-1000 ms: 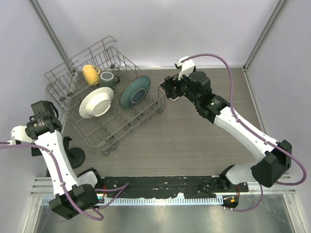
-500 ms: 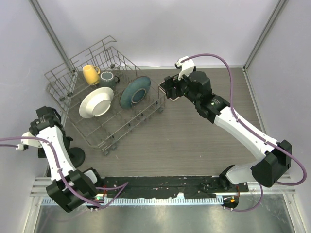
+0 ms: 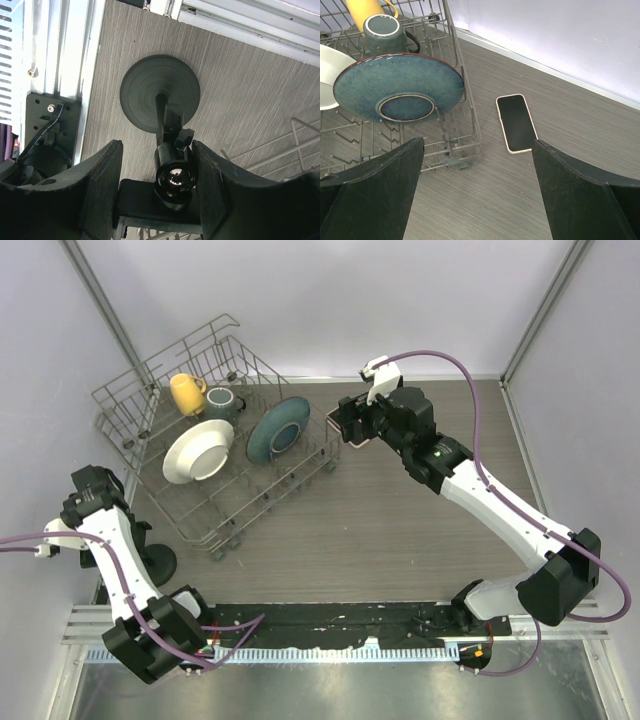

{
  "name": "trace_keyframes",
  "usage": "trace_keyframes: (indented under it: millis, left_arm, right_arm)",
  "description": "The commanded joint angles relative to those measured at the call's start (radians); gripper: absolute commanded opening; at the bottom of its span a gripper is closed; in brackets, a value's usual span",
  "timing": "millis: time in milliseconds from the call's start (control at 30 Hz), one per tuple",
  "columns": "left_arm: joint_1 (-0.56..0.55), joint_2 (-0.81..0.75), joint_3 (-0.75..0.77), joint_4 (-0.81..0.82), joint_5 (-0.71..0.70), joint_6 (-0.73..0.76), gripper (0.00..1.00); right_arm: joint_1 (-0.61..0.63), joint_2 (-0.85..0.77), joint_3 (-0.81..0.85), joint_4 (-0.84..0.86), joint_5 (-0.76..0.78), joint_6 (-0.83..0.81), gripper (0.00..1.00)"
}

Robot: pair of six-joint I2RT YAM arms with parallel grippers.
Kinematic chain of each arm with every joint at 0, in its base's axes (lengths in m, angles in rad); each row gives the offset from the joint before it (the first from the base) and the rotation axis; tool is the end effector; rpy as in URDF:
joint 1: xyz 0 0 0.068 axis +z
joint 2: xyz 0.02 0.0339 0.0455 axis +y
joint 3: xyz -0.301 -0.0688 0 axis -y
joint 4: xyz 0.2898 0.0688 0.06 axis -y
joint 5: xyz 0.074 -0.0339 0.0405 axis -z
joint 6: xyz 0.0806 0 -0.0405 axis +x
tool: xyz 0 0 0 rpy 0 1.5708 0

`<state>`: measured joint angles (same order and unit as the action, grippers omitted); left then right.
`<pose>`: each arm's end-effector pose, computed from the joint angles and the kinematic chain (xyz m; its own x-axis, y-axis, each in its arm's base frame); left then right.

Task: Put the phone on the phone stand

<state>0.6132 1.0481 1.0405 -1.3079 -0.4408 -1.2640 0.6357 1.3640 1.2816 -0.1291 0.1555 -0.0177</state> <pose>0.1414 0.1415 0.2900 0.3412 -0.8142 -0.4698 -0.9382 -0.3262 -0.1161 0.3310 0.2287 0.4118 -0.1607 -0.1403 -0.9770 -0.4677 0.8825 -0.0498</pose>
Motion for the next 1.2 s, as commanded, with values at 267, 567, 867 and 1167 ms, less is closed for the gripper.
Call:
trace_keyframes:
  millis: [267, 567, 867, 1167]
  left_arm:
    - [0.013, -0.075, 0.078, -0.131, -0.091, 0.029, 0.00]
    - [0.011, -0.099, 0.167, -0.181, 0.022, 0.044, 0.00]
    - [0.013, -0.085, 0.439, -0.277, -0.096, 0.052, 0.00]
    - [0.010, -0.172, 0.559, -0.096, 0.091, 0.262, 0.00]
  right_arm:
    - [0.004, 0.010, 0.033, 0.037, 0.019, -0.008, 0.94]
    - [0.004, 0.014, 0.035, 0.037, 0.019, -0.008, 0.94]
    - [0.004, 0.020, 0.041, 0.031, 0.018, -0.007, 0.94]
    - [0.004, 0.038, 0.051, 0.026, 0.016, -0.004, 0.94]
